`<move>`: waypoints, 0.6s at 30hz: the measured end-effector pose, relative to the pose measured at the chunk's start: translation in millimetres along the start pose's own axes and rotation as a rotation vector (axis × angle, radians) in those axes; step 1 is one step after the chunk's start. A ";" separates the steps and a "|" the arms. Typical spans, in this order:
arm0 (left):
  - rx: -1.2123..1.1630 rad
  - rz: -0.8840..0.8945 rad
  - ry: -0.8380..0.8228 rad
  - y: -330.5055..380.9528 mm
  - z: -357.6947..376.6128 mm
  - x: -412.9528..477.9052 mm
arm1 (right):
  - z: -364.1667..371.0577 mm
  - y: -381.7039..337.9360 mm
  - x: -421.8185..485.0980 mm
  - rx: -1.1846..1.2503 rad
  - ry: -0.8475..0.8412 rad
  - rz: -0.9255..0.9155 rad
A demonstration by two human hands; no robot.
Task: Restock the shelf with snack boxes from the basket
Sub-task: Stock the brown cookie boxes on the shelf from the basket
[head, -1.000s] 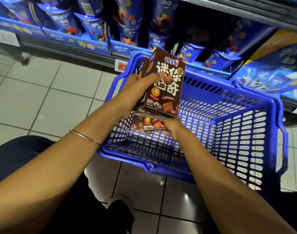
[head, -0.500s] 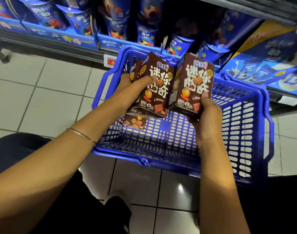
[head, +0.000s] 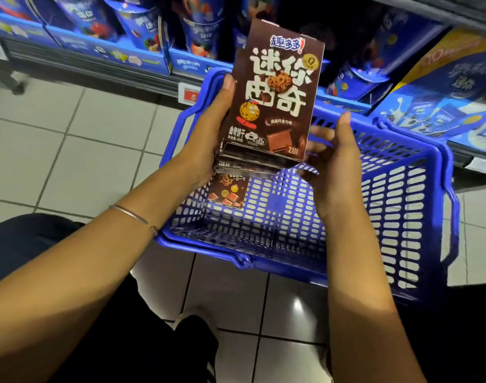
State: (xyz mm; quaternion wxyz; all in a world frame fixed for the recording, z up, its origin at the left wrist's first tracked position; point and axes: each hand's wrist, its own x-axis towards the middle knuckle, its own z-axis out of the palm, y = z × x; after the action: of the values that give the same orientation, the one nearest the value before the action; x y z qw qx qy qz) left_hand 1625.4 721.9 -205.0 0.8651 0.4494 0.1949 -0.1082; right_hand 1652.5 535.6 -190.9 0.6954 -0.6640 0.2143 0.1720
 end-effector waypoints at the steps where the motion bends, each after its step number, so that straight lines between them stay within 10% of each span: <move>1: -0.024 0.014 -0.017 0.6 0.1 -1.0 | 1.0 10.6 12.1 -0.008 0.030 0.050; 12: -0.055 0.095 -0.029 1.7 2.3 -14.6 | 67.0 154.8 80.0 -0.840 -0.161 0.359; 18: 0.037 0.141 0.018 2.9 5.0 -22.2 | 79.7 163.1 88.4 -0.665 -0.048 0.312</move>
State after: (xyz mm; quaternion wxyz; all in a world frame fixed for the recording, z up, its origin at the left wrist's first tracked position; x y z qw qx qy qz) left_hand 1607.6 719.8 -190.7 0.8604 0.4787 0.1687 -0.0465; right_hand 1647.6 620.7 -373.9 0.4117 -0.8089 0.2289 0.3520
